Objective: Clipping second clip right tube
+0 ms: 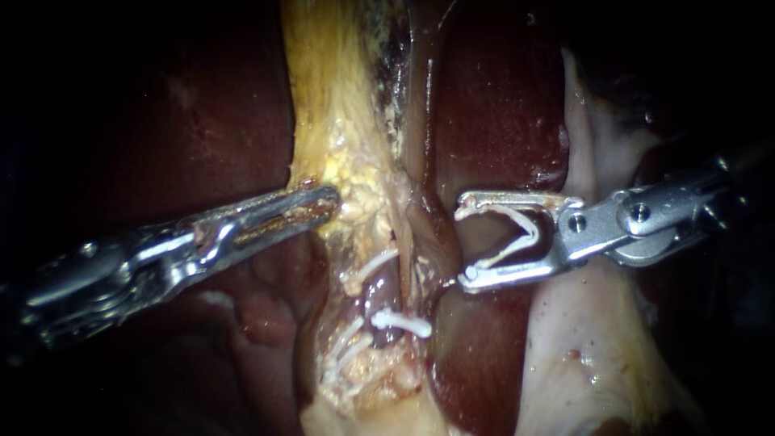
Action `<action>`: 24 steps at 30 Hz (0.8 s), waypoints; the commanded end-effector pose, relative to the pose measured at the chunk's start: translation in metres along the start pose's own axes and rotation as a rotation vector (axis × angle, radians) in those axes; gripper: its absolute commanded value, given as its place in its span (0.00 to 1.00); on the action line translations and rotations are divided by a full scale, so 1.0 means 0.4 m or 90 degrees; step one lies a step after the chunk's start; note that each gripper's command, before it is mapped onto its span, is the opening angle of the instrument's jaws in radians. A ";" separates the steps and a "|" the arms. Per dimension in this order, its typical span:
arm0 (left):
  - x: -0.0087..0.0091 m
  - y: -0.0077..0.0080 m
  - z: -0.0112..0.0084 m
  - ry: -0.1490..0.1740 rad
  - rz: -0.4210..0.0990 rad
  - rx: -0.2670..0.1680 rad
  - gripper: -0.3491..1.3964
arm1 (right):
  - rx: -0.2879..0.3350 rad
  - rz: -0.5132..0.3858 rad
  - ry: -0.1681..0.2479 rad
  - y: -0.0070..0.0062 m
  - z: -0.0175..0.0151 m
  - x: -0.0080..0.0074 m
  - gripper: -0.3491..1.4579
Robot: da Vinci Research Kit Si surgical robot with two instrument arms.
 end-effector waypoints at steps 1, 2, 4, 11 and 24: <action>-0.0003 -0.0002 -0.0006 0.000 0.000 0.001 0.00 | 0.000 0.000 0.000 -0.0006 0.0002 0.0000 0.52; -0.0009 -0.0005 -0.0014 0.001 -0.001 0.001 0.00 | -0.001 0.000 0.002 -0.0010 0.0004 -0.0003 0.52; -0.0030 -0.0012 -0.0043 0.006 -0.004 0.006 0.00 | 0.001 0.027 -0.001 -0.0020 0.0016 -0.0015 0.52; -0.0100 -0.0039 -0.0161 -0.023 -0.016 0.006 0.00 | 0.032 0.142 -0.026 -0.0060 0.0122 -0.0110 0.52; -0.0108 -0.0096 -0.0206 -0.035 -0.023 0.006 0.00 | 0.041 0.227 -0.054 -0.0052 0.0283 -0.0251 0.52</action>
